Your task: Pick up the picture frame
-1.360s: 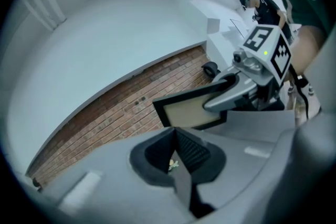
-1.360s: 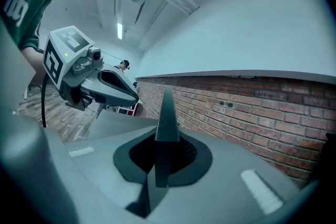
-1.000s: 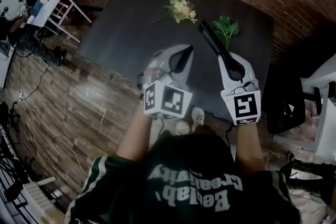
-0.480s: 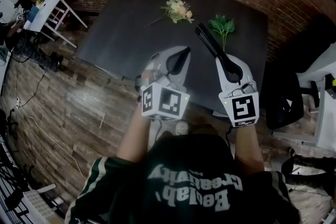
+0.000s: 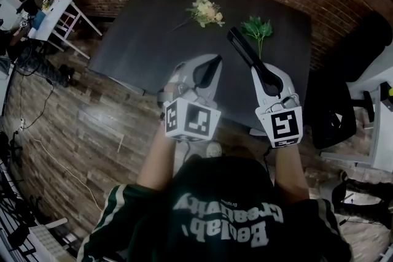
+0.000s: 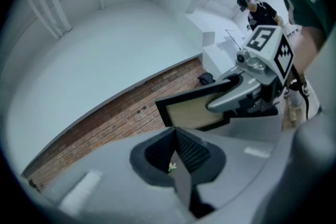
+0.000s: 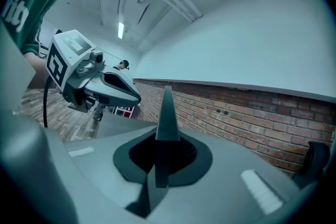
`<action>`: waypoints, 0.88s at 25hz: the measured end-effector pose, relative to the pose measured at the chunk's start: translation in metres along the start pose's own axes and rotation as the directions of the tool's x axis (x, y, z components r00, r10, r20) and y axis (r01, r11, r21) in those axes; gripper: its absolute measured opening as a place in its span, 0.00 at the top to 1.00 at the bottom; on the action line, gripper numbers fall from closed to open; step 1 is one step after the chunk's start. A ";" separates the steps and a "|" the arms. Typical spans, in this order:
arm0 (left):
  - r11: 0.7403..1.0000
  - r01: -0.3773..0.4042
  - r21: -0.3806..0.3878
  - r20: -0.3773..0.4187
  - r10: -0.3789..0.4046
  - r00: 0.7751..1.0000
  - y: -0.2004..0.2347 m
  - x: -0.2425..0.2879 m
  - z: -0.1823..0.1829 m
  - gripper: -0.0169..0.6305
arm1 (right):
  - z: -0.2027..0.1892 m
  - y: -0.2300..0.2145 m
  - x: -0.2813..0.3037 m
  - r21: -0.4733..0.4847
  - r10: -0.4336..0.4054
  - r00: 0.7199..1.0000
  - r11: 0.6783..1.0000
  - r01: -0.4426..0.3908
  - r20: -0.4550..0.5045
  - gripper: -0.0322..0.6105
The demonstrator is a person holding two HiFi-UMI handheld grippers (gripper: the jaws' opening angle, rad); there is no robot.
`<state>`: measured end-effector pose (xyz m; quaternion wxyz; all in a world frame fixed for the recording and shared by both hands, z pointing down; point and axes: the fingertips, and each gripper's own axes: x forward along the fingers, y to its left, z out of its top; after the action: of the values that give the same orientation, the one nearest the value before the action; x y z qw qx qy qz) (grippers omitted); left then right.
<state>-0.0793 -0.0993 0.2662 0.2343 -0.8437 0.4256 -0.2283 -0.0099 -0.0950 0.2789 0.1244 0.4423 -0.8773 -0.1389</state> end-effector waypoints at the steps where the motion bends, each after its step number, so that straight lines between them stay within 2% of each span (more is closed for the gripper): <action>1: 1.000 -0.001 -0.003 0.003 0.001 1.000 -0.001 0.000 0.002 0.97 | 0.000 -0.001 -0.002 -0.002 -0.004 1.000 1.000 0.004 0.005 0.92; 22: 1.000 0.014 0.005 0.004 -0.014 1.000 -0.020 -0.007 0.007 0.97 | -0.006 0.006 -0.019 -0.036 -0.018 1.000 0.999 0.018 -0.008 0.92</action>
<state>-0.0668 -0.0818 0.2717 0.2356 -0.8466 0.4187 -0.2291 -0.0012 -0.0769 0.2844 0.1346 0.4483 -0.8702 -0.1539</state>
